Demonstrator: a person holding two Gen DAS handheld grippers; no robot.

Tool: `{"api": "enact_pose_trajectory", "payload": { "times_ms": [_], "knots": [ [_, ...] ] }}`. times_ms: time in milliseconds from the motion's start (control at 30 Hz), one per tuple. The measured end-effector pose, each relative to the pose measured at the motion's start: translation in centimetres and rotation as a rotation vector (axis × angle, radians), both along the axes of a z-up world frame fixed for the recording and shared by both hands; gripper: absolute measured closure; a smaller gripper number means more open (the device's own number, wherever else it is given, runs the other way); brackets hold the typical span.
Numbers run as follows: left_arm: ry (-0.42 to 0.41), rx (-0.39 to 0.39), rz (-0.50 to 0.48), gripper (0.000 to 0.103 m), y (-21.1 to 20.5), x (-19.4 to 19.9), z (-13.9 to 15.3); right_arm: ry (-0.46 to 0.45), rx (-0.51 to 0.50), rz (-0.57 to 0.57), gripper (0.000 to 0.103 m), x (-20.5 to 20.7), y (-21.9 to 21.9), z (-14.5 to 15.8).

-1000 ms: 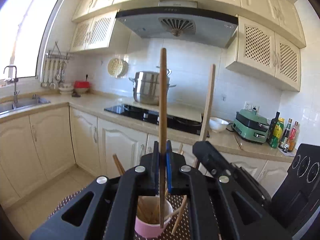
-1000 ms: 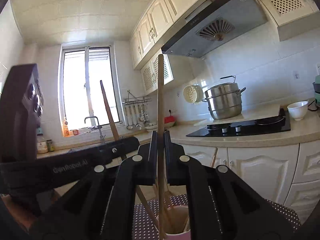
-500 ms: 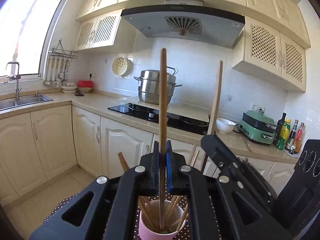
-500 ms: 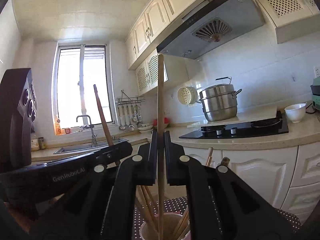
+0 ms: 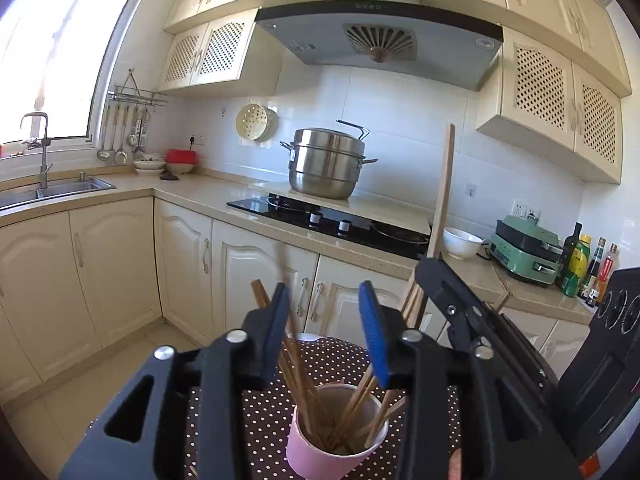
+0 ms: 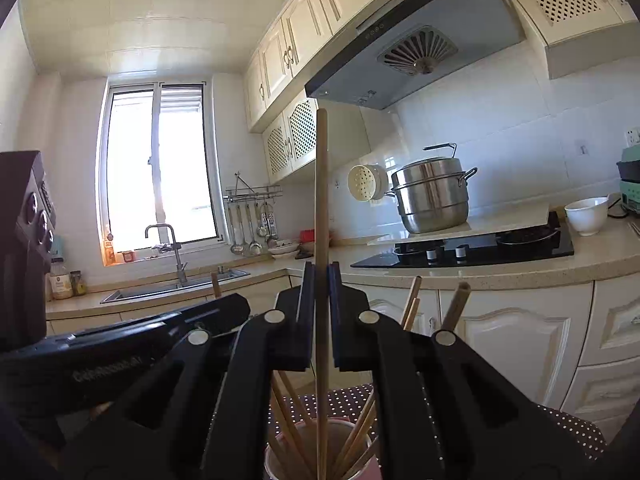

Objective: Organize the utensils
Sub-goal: 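Lower both chopsticks into the pink cup and open the left tool, then open the right tool and pull both tools back from the cup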

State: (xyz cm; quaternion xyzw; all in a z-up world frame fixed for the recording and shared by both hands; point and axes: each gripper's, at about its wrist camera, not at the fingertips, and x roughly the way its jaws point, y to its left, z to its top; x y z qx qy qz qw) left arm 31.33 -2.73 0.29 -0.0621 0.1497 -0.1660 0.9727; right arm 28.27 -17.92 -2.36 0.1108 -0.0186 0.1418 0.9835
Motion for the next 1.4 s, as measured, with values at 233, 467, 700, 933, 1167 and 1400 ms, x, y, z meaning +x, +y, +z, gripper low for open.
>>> {"api": "enact_pose_trajectory", "payload": {
  "times_ms": [233, 467, 700, 933, 1167, 1400],
  "knots": [
    [-0.050, 0.031, 0.070, 0.040, 0.8, -1.2, 0.6, 0.006, -0.018, 0.007, 0.095, -0.2, 0.3, -0.1],
    [-0.051, 0.056, 0.163, 0.035, 2.5, -1.9, 0.2, 0.019, -0.042, 0.011, 0.095, -0.5, 0.8, -0.5],
    [-0.015, 0.054, 0.191, 0.035, 3.9, -2.2, -0.4, 0.060, -0.075, -0.002, 0.095, -0.8, 1.6, -1.2],
    [-0.016, 0.059, 0.219, 0.035, 4.6, -3.2, -0.2, 0.096, -0.096, -0.003, 0.095, -1.6, 2.4, -1.4],
    [-0.011, 0.059, 0.227, 0.034, 5.4, -5.3, -0.3, 0.107, -0.091, -0.039, 0.047, -3.4, 2.8, -0.7],
    [0.005, 0.032, 0.244, 0.034, 6.7, -8.2, -0.1, 0.076, -0.086, -0.049, 0.046, -6.2, 2.8, 0.7]
  ]
}}
